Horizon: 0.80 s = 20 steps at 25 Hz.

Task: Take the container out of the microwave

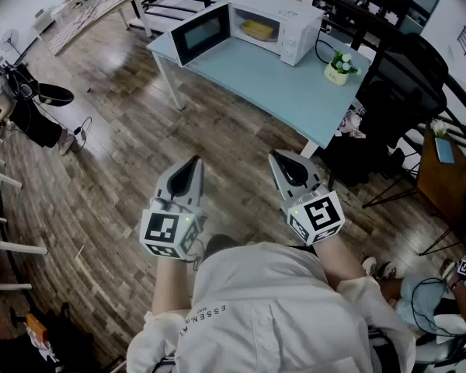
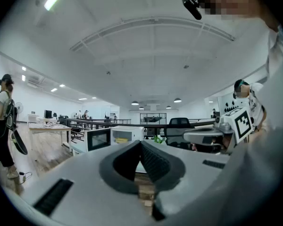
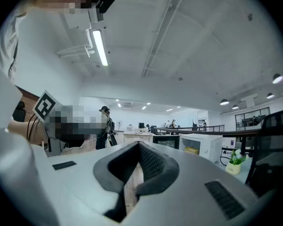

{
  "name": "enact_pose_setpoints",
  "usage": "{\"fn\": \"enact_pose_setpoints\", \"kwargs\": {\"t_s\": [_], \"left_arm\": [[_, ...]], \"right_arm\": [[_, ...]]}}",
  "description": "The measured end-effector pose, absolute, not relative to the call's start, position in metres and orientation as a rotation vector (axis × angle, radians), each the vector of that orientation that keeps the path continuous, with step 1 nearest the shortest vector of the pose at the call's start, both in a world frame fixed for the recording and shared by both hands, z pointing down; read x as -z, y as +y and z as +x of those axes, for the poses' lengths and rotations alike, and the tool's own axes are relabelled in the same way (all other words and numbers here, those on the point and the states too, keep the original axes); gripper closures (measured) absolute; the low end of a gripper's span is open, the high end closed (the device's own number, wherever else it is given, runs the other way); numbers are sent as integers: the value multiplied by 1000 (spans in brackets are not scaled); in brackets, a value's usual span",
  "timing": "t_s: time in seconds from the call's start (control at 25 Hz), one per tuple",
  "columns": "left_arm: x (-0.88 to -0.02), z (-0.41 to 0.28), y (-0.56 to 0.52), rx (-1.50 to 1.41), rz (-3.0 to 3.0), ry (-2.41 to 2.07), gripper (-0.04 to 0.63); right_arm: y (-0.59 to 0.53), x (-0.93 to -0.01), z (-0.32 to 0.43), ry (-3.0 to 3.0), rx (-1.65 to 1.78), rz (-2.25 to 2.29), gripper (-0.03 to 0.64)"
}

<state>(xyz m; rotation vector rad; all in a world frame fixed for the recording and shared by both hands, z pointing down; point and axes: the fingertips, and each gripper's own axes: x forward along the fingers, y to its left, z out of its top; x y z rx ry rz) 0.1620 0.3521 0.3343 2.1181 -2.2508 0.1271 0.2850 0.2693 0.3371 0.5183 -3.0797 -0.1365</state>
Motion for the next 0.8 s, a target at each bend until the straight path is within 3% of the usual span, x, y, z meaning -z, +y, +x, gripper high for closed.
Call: {"fn": "enact_pose_setpoints", "kwargs": {"t_s": [0.6,0.76,0.8], "left_arm": [[-341,176,335,-152,2154,-2230,594],[-346,173,328,-153,2141,-2220,594],[-347,171,326,-153,2138,-2218,594]], "right_arm": [[260,-350,299,-3069,64,516,606],[256,-348,296,-3054,194,527,606],[255,-349,294,-3045,204,509,553]]}}
